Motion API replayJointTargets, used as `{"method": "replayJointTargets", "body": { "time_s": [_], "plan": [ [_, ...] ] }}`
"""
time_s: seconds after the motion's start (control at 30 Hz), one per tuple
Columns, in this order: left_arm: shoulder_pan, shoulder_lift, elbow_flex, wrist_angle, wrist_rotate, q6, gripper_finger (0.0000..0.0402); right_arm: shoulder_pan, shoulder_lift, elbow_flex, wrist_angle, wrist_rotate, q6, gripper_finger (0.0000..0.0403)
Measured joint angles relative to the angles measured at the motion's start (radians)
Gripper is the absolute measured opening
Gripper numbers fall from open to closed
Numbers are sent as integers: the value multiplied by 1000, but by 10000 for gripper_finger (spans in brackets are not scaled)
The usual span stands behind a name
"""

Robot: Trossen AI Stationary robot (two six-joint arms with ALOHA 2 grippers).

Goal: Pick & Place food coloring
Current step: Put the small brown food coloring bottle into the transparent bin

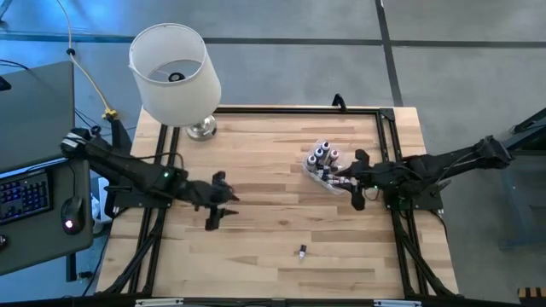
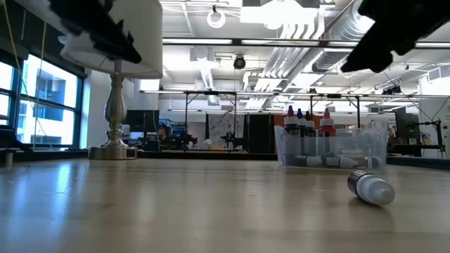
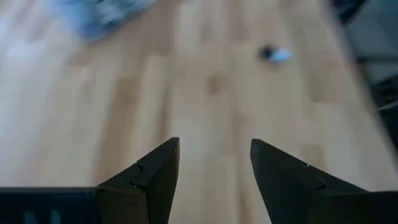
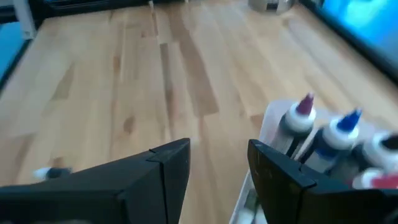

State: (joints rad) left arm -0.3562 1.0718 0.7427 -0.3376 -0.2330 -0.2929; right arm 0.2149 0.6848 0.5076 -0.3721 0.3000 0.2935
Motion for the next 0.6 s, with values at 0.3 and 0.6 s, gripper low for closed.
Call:
{"method": "replayJointTargets", "body": {
  "time_s": [0.3, 0.6],
  "plan": [
    [2, -54, -317, 409, 89, -27, 195, -1, 200, 0, 338, 36, -287, 156],
    [2, -54, -318, 421, 96, -27, 195, 31, 565, 2, 806, -703, -357, 156]
  ]
}}
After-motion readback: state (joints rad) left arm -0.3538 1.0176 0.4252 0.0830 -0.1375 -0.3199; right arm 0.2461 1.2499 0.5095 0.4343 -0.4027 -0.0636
